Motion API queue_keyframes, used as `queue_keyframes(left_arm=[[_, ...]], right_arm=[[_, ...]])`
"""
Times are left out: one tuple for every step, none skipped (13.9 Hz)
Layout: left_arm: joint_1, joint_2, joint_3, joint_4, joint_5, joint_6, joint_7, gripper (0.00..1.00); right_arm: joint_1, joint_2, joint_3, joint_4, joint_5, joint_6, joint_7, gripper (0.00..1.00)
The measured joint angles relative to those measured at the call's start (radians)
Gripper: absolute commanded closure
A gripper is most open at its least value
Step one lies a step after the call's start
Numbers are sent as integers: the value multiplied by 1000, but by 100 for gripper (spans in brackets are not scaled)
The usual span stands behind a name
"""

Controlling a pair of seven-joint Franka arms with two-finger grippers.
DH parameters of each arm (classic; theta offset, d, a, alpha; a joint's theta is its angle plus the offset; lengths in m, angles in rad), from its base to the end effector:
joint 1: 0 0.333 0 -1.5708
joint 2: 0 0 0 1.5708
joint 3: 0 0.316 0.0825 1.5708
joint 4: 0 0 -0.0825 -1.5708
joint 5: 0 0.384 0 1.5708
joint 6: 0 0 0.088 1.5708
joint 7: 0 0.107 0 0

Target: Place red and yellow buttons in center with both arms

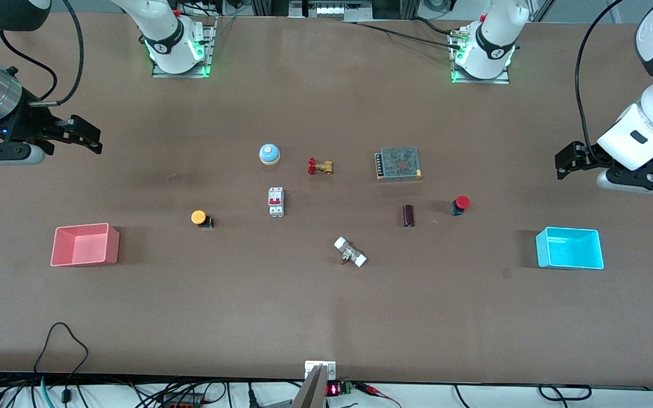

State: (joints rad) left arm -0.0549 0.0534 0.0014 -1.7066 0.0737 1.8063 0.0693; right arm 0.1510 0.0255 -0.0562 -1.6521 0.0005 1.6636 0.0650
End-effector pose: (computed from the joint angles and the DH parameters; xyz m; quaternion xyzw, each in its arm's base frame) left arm 0.5843 -0.0251 0.5504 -0.9967 0.0691 -0.0228 0.0362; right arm 0.5650 0.0541 0.5797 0.9999 0.0149 -0.0069 0.0010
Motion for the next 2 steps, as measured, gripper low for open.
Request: queue_keyframes(left_arm=[[0, 0, 0, 0, 0, 0, 0, 0], [0, 0, 0, 0, 0, 0, 0, 0]], right_arm=[[1, 2, 0, 0, -1, 0, 0, 0], [1, 3, 0, 0, -2, 0, 0, 0]])
